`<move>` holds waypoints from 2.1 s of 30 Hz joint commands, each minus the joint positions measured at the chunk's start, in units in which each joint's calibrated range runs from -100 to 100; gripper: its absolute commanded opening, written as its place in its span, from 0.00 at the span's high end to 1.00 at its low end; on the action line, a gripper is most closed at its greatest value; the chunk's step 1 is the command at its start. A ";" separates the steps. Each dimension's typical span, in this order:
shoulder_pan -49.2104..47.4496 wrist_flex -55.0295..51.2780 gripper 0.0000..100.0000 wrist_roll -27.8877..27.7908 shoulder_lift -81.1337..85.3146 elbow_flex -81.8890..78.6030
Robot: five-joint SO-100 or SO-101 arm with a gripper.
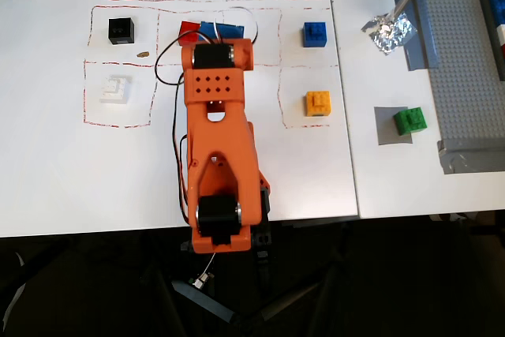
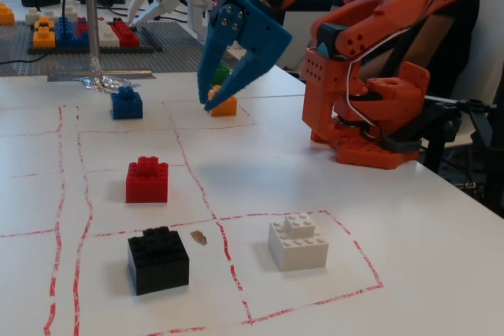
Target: Grab the block and put it in the grey marker
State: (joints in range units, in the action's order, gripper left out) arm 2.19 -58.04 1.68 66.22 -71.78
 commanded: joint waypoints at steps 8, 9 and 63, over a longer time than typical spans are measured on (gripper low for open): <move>-0.91 3.83 1.00 0.68 11.11 -8.64; -0.91 4.16 1.00 0.54 11.89 -9.46; -1.71 6.45 1.00 -2.10 33.26 -27.95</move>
State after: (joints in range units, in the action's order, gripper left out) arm 0.80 -53.05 0.42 98.37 -98.83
